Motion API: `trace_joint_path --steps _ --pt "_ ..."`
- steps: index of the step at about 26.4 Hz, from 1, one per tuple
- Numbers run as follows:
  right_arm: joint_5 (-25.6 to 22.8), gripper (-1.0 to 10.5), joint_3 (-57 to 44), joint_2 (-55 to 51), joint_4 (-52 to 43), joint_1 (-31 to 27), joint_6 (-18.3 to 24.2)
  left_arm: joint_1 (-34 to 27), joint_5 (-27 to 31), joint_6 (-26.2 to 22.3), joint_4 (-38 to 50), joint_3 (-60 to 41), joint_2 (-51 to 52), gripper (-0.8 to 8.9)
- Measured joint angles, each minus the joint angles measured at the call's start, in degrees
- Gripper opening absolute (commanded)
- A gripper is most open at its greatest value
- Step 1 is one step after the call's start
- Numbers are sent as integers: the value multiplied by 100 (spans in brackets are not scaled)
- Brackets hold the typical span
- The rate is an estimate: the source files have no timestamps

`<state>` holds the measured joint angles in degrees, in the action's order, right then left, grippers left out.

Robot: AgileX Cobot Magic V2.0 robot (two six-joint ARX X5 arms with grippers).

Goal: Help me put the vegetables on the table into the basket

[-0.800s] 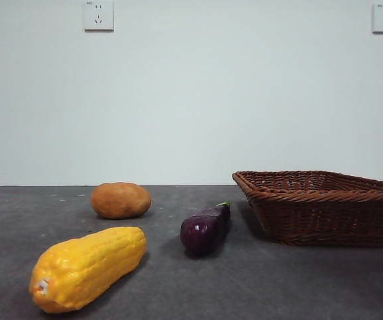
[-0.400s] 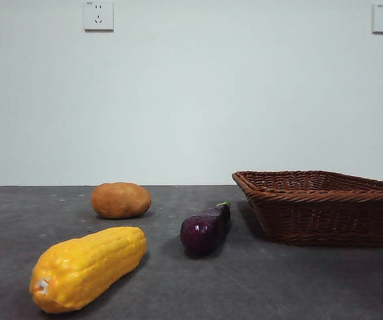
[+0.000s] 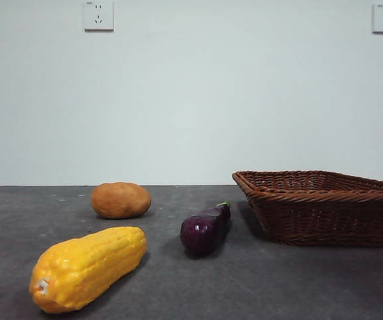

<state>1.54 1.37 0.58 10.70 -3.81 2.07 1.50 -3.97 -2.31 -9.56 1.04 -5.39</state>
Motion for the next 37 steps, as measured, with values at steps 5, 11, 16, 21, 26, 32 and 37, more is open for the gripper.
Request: trace_joint_path --steps 5,11,16,21,26,32,37 --pt "11 1 0 -2 0 0 0 0 0 0 0 0 0 -3" --pt "177 1 0 -2 -2 0 -61 0 -76 9 0 0 0 -3" --pt "195 1 0 -2 -4 0 -525 0 -81 46 0 0 0 -3" --pt "195 -3 0 0 -4 0 -1191 0 -92 595 0 2 0 -6" --pt "195 -4 2 0 -4 0 -1484 0 -181 1547 -66 153 -4 -6" --pt "33 -4 256 4 4 0 -1646 2 -542 1845 -66 879 -109 -6" --pt "-26 -4 691 142 -223 0 -1687 0 -678 1891 -66 1517 -481 -6"
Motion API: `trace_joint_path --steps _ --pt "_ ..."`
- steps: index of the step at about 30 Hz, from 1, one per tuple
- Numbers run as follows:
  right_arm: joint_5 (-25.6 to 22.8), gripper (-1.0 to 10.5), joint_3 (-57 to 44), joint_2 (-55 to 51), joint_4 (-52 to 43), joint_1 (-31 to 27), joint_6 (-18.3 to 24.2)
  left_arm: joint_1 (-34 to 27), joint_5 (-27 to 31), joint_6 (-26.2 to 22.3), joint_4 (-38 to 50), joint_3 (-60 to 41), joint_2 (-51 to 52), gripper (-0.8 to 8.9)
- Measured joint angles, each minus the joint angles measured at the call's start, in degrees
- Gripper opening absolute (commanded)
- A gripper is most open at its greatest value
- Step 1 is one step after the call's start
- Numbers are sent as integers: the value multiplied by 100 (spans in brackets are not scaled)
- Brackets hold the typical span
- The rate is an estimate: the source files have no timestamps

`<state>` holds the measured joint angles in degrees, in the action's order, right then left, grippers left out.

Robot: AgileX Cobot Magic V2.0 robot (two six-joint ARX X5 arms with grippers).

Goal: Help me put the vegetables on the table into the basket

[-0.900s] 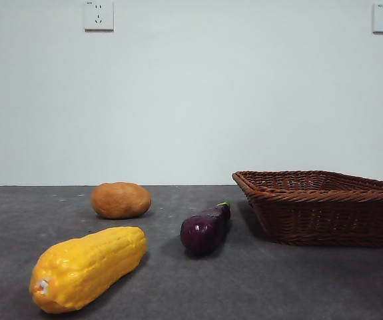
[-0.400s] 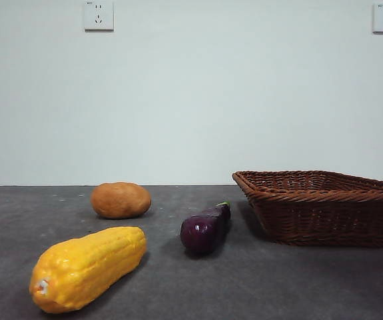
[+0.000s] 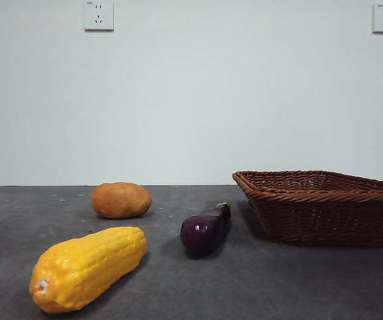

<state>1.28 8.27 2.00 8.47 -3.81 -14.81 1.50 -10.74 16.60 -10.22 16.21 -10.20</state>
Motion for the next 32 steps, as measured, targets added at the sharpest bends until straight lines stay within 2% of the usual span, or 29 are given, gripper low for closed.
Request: trace_joint_path --steps 6,12,16,18,23,29,32 --pt "-35 -4 525 553 -240 0 0 2 -275 2 0 769 -651 -5" --pt "-13 -4 1272 1484 -157 0 -144 2 -990 2 2 1401 -1438 -4" --pt "210 -2 2000 2251 291 0 -348 2 -1416 4 7 1563 -1912 -4" --pt "225 -2 2332 2579 549 0 -380 2 -1617 94 7 1569 -2120 -4" --pt "234 -2 3115 3335 1211 0 -420 2 -2175 734 -11 1661 -2767 -4" --pt "704 -2 3624 3860 1683 0 -579 2 -2916 1010 -2 2022 -3504 -4" --pt "1211 -2 3768 4201 1884 0 -601 2 -3102 1047 -101 2162 -3799 -4"
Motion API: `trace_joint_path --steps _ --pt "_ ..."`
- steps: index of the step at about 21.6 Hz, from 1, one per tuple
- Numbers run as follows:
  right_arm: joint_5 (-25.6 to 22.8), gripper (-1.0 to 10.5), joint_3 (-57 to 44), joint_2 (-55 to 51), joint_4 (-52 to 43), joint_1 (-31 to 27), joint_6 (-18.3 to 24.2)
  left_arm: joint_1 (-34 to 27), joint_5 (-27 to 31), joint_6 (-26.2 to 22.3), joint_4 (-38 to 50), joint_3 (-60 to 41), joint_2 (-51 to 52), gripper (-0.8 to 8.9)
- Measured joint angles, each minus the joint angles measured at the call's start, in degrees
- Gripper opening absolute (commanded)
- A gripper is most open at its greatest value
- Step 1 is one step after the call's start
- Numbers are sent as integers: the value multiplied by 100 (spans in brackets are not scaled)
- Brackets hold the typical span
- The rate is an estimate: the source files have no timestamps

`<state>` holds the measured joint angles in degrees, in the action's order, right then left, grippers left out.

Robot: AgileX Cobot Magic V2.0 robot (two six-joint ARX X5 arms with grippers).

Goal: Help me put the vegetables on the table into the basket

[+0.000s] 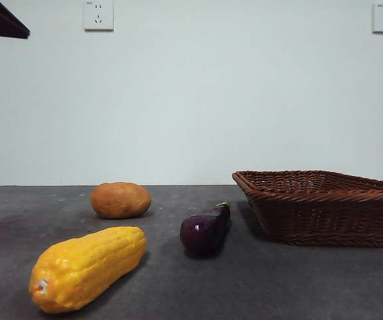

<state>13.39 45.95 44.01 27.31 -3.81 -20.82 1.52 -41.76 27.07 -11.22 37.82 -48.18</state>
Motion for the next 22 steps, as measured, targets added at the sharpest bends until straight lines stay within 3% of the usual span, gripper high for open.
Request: trace_joint_path --steps 4,8,9,12,22 --pt "706 2 455 809 522 0 52 15 -33 2 -138 111 -197 -4" --pt "970 31 1220 1882 1499 4 387 59 -44 -66 -374 118 -238 -4" --pt "970 124 1486 2210 1794 4 531 81 -44 -170 -525 118 -243 -4" --pt "970 553 2332 3215 2511 4 916 96 -44 -601 -1084 118 -243 -4" --pt "433 567 3939 5768 2940 297 1318 107 -22 -1650 -2140 118 -247 -4"
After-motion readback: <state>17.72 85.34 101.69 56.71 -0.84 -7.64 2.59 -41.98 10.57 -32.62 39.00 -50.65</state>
